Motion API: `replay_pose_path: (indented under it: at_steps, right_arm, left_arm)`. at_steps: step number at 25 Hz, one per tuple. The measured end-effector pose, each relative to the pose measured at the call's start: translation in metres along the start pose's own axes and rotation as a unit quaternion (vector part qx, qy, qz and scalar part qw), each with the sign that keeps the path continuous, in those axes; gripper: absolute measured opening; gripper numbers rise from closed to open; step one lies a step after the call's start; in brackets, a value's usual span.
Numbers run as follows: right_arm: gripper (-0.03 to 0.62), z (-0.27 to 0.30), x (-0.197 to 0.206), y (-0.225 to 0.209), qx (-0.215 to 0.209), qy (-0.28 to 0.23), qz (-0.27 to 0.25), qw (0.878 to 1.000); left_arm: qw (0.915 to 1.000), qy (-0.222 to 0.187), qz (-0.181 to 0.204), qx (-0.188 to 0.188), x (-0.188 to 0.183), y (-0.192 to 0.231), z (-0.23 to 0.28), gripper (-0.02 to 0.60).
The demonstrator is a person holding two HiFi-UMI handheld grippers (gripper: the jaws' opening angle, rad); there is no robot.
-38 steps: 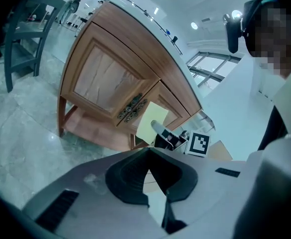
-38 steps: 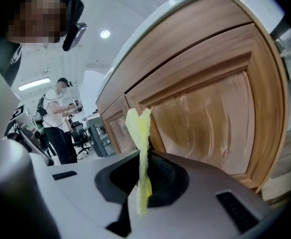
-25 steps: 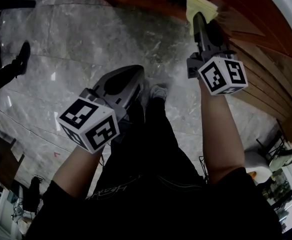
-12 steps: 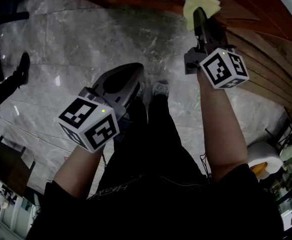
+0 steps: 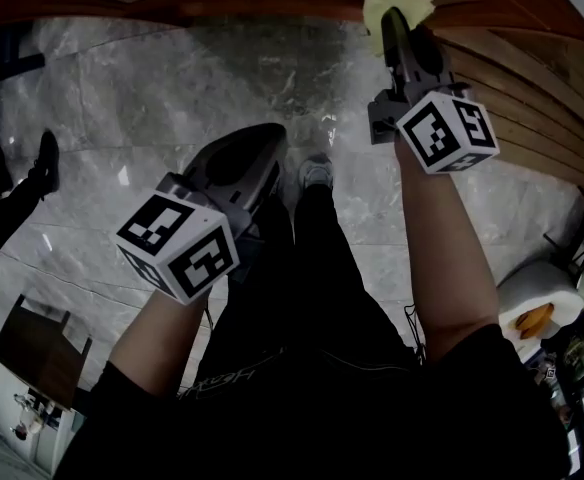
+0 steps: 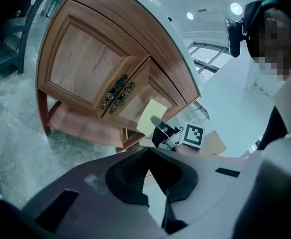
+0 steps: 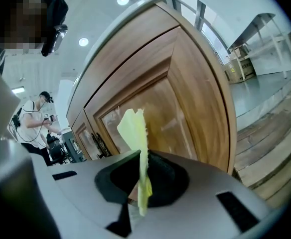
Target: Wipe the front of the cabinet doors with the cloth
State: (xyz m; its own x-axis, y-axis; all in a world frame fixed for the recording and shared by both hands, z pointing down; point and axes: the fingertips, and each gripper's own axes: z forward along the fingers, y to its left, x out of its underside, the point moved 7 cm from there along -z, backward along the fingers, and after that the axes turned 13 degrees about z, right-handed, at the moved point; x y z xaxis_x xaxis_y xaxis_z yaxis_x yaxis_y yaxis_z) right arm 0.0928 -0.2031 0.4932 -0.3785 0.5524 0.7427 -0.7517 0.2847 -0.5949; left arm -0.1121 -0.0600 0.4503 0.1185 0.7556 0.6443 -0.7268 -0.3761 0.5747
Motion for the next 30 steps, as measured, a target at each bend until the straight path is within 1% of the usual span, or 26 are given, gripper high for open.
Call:
replay_pose_path:
  at_steps: [16, 19, 23, 30]
  right_arm:
    - [0.04, -0.059, -0.033, -0.06, 0.061, -0.054, 0.036, 0.996]
    - [0.041, -0.069, -0.036, -0.071, 0.072, -0.062, 0.049, 0.994]
    - [0.041, -0.081, -0.037, -0.081, 0.085, -0.071, 0.051, 0.993]
    - [0.041, -0.089, -0.031, -0.087, 0.098, -0.068, 0.052, 0.991]
  left_arm:
    - [0.9975, 0.039, 0.039, 0.044, -0.004, -0.043, 0.043, 0.006]
    - [0.9967, 0.044, 0.045, 0.05, -0.001, -0.048, 0.049, 0.006]
    - [0.996, 0.053, 0.046, 0.056, 0.003, -0.052, 0.055, 0.006]
    - [0.9944, 0.063, 0.053, 0.067, 0.004, -0.056, 0.062, 0.006]
